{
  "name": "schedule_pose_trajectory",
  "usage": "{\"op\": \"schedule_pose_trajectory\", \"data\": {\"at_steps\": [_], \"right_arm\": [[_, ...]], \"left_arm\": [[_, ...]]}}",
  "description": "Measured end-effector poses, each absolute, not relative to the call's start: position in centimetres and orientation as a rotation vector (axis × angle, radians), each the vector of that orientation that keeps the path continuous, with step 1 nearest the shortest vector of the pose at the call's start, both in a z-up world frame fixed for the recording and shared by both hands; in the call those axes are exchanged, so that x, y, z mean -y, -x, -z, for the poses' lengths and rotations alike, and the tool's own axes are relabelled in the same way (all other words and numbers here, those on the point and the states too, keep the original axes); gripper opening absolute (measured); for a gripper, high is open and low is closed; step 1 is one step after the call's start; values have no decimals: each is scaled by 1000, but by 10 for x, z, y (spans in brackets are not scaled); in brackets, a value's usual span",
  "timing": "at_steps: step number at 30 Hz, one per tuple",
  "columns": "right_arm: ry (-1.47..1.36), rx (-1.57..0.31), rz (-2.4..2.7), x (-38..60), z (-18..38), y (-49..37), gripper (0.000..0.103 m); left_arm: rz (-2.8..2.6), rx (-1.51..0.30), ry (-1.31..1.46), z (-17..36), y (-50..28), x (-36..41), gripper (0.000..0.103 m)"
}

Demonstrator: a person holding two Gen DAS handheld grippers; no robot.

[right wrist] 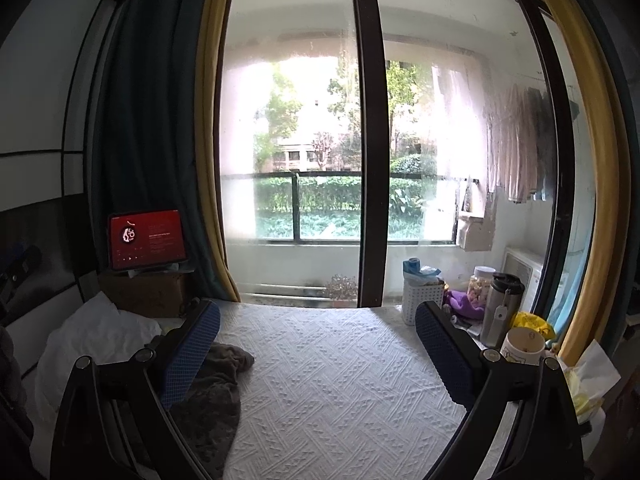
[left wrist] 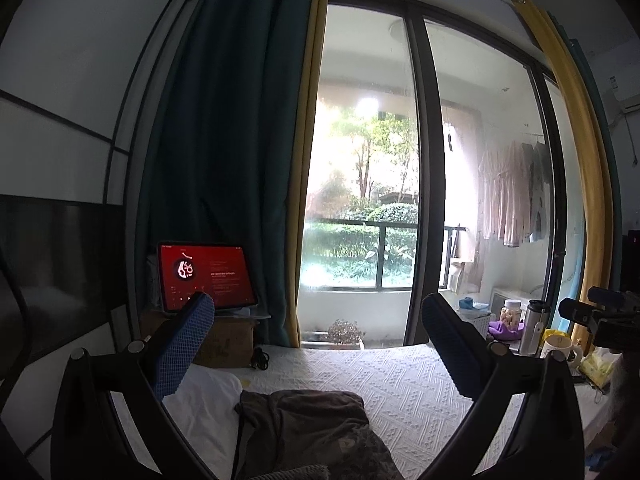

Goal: Fold small clothes

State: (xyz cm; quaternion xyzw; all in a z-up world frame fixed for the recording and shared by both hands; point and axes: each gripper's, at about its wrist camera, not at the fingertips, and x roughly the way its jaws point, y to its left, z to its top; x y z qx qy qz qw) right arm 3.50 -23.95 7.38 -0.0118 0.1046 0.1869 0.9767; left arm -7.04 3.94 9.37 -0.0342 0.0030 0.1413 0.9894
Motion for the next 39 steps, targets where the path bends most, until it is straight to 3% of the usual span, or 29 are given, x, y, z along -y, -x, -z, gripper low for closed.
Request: {"op": "schedule_pose_trajectory", "data": {"at_steps": [39], "right_arm": [[51,-247,-386,229,-65,-45,99]], "left_arm": [[-223,-80,51,-88,59,-28,102]]}}
